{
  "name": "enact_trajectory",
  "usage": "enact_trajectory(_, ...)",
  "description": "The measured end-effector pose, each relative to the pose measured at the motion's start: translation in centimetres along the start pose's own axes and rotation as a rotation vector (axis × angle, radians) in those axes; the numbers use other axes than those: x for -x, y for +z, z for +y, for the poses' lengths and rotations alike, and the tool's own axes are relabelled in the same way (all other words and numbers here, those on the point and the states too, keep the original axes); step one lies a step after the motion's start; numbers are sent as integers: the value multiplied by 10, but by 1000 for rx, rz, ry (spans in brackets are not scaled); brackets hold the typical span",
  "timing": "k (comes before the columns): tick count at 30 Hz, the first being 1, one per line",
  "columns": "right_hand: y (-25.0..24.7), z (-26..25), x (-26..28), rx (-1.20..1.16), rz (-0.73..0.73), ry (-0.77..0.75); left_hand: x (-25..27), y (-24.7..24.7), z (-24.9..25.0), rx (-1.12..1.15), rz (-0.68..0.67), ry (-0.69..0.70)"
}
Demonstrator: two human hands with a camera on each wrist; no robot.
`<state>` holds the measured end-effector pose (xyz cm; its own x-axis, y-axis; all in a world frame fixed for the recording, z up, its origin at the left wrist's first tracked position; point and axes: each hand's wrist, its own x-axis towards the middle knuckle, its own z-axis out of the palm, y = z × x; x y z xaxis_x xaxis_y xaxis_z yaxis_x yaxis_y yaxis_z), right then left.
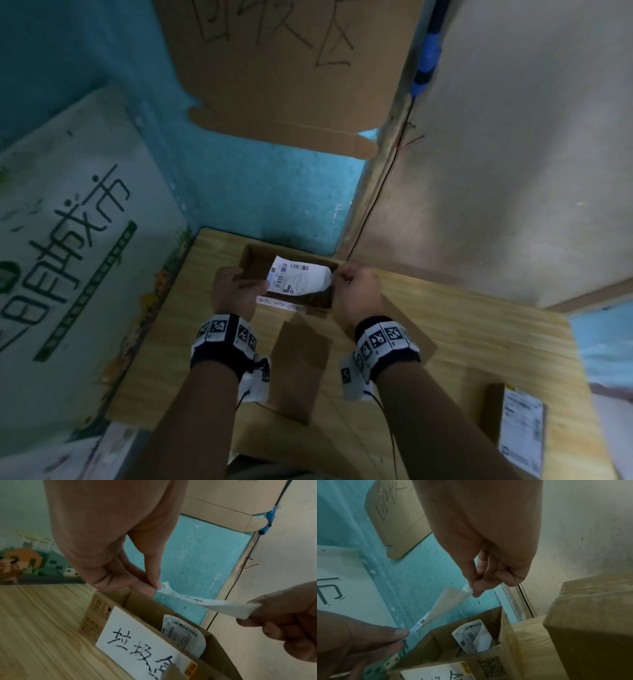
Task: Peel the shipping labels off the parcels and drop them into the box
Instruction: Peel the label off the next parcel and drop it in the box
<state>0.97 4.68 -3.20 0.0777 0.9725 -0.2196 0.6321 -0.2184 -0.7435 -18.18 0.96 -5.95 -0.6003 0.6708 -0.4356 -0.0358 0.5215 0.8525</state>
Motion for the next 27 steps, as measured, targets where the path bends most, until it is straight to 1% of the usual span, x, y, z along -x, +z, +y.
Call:
enact_trajectory(4, 7, -1, -2, 39, -9, -10, -8, 2, 2, -39, -51, 1)
enact_trajectory(6, 8, -1, -4, 45, -17, -10, -10, 2, 2, -48, -51, 22)
enact_trajectory(10, 7, -2, -4, 68, -30, -23, -14, 0, 0, -83, 1, 17)
enact_trajectory(13, 2, -3, -1, 208, -87, -105, -15, -2, -1, -99, 31, -6)
enact_trajectory(16, 2, -1, -2, 220, -126, -122, -16, -2, -3, -95, 33, -29)
enact_trajectory(18, 2, 1, -3, 228, -126, -119, -18, 0, -3, -131, 34, -54)
enact_trajectory(22, 0, 8, -7, 214, -96, -140, -18, 4, 3, -243, 89, -59)
enact_trajectory(27, 0, 24, -13, 177, -66, -68, -17, 8, 4, -306, 69, -20)
